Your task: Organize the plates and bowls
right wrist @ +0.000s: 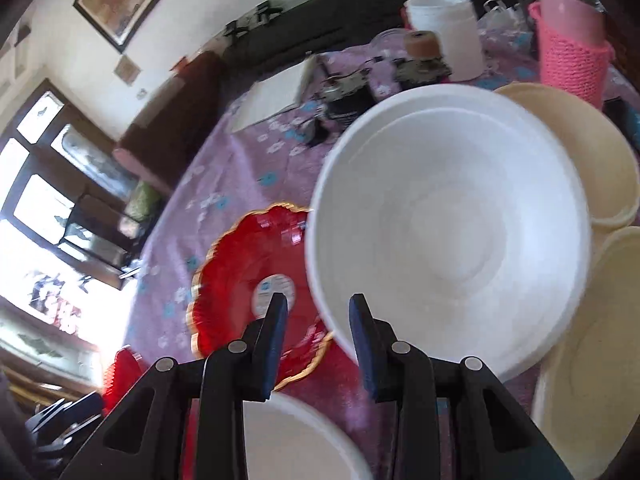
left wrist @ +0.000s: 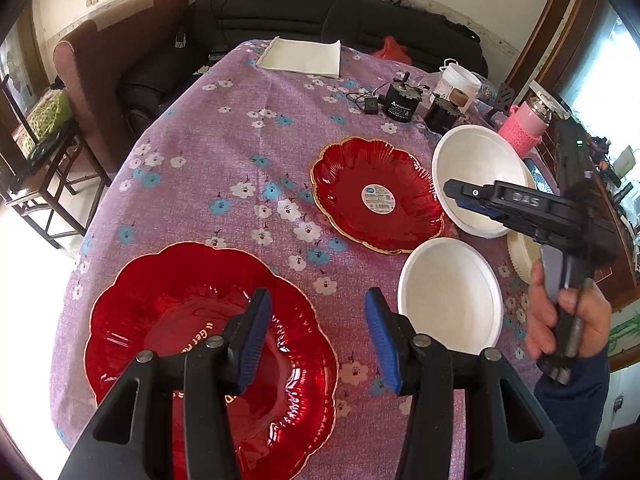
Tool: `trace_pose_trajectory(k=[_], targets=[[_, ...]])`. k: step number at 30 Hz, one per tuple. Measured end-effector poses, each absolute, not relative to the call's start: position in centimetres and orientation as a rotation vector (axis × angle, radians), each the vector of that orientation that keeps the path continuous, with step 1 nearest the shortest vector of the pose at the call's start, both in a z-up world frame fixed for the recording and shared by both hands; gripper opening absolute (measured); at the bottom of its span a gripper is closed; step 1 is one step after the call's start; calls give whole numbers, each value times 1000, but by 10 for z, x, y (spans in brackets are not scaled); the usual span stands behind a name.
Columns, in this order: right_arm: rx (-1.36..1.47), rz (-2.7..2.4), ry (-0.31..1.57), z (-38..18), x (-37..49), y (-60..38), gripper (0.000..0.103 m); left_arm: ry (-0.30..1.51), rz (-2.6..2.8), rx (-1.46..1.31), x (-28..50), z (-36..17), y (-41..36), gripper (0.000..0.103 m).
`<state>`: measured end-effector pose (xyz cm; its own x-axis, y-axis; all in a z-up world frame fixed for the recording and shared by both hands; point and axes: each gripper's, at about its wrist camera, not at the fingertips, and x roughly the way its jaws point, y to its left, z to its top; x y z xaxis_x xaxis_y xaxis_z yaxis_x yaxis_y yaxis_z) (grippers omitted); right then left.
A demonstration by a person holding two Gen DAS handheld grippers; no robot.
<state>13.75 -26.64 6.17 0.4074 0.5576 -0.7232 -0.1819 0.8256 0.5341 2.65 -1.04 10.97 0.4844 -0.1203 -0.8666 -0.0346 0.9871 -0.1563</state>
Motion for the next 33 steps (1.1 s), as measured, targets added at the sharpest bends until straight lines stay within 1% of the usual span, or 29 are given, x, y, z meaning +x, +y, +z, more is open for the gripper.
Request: trace_pose_trajectory(k=[3,4,9,16,17,19,20,21,22,23,24,33], targets=[[423,605,1104,70,131,-255,37,1066,-55,-163,29,109,-13,48],[422,618,1134,68,130,-251,40,1066,-54,-162,30,108,-14,48],[382,500,1208,45,138,-257,42,1082,-48,-149,39,108,-17,48],[402,406,1140,32,143,-272,42,1146,-34,-216,90,99,-6,48],[406,403,1151,28,145,-274,34,1147,-28,-227,97,97,-5,47],[417,408,1158,25,147,-276,25,1152,-13,-222,111,93,-4,47],[423,418,1158,23,147,-277,25,1149,0,-222,118,92,-3,44],[422,418,1159,24,147,-275,24,1147,-2,-227,125,90,-3,36],[419,422,1155,24,146,-275,21,1157,-11,-223,132,86,-4,30],[408,431,1148,26,145,-274,17,1169,-7,-213,139,83,-6,22],[400,433,1143,27,144,-271,16,1177,-3,-201,144,79,-7,17],[375,427,1140,25,148,-264,15,1218,60,-190,183,47,-6,17]])
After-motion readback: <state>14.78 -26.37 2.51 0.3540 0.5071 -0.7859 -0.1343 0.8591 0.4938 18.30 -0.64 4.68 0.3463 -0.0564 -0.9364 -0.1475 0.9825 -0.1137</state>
